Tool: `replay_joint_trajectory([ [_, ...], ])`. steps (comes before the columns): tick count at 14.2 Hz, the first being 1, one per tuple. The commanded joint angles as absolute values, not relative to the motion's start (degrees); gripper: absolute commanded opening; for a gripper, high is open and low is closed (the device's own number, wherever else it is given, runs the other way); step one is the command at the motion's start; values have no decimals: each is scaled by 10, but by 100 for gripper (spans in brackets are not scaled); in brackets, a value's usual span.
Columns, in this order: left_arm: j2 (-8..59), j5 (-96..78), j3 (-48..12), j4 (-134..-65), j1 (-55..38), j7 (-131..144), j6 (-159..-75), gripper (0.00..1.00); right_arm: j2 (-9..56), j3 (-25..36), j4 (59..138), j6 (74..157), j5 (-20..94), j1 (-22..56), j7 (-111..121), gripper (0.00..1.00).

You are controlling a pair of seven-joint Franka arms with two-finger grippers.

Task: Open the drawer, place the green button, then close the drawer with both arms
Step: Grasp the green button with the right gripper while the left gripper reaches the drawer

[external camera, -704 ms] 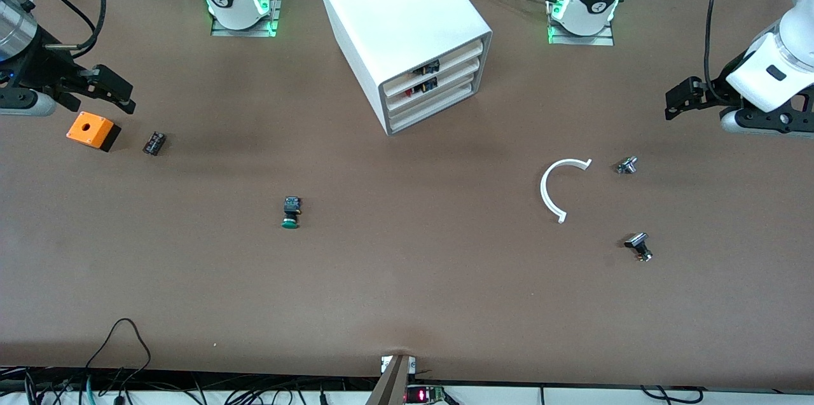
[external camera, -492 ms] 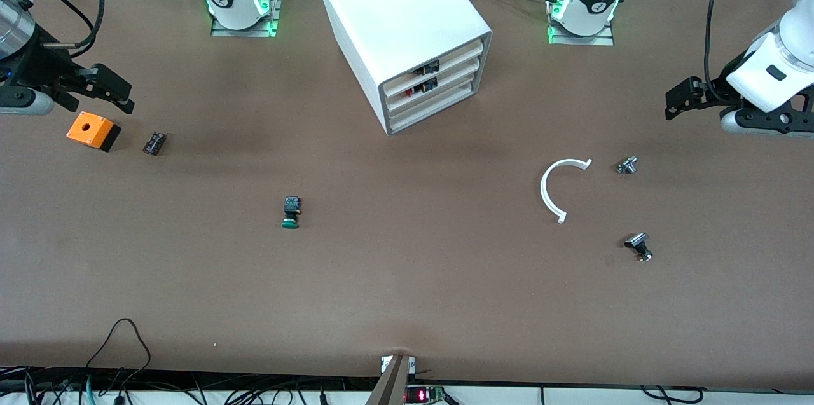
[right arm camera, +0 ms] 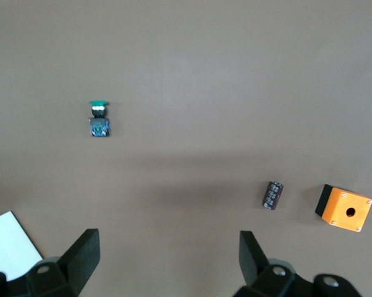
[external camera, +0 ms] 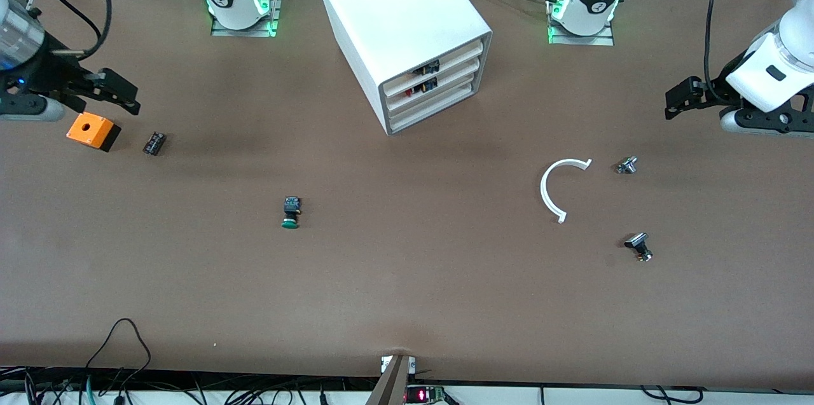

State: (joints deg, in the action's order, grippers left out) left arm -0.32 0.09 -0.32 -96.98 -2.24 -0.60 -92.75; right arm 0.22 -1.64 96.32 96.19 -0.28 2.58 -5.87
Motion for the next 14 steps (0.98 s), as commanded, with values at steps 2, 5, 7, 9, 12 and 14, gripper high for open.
replay_joint_trajectory([
  [2, 12, -14, -2, -953, -31, -17, -834, 99, 36, -18, 972, 1001, 1, 59, -49, 100],
  [5, 15, -104, -6, -960, -31, -17, -731, 99, 86, -18, 975, 1047, 4, 76, -56, 100],
  [7, 35, -156, -6, -970, -24, -34, -713, 99, 113, -18, 992, 1106, 19, 83, -59, 100],
  [9, 59, -239, -6, -997, -23, -84, -735, 99, 133, -18, 1018, 1170, 25, 96, -61, 100],
  [12, 73, -363, -8, -1074, -29, -195, -835, 99, 162, -18, 1058, 1270, 41, 112, -72, 100],
  [14, 73, -464, -21, -1146, -31, -288, -916, 99, 186, -18, 1080, 1336, 42, 128, -83, 100],
])
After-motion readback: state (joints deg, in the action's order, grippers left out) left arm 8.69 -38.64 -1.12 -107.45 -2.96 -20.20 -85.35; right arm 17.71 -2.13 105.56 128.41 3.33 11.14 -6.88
